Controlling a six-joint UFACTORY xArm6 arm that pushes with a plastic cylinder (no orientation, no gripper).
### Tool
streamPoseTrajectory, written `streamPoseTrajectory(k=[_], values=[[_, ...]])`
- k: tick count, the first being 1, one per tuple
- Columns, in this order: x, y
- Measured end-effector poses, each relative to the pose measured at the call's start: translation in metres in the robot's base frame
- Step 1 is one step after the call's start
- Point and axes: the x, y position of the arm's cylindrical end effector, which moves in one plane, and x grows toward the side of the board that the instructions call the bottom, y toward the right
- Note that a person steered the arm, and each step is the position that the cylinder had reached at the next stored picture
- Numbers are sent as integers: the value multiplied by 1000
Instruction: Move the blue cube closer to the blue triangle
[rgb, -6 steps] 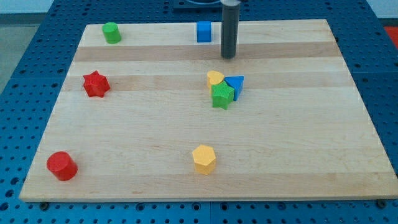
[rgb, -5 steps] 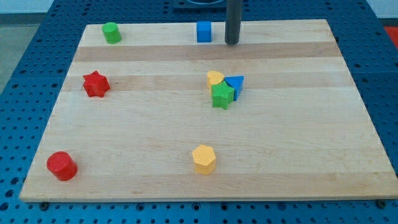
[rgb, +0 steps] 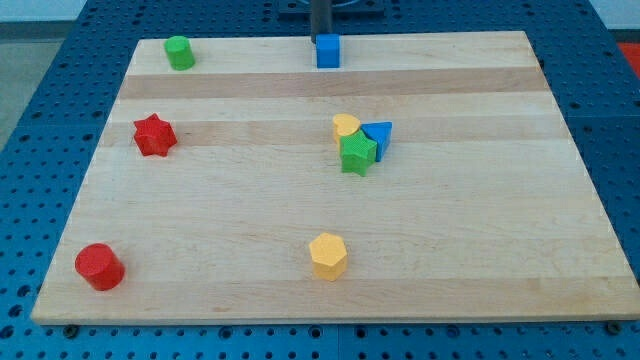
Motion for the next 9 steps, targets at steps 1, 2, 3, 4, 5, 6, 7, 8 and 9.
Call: streamPoseTrajectory(k=[1, 2, 3, 4, 5, 6, 7, 8, 9], values=[[1, -13], [1, -28], [1, -28], [3, -21], [9, -19], [27, -6], [54, 7], [85, 14], [107, 19]])
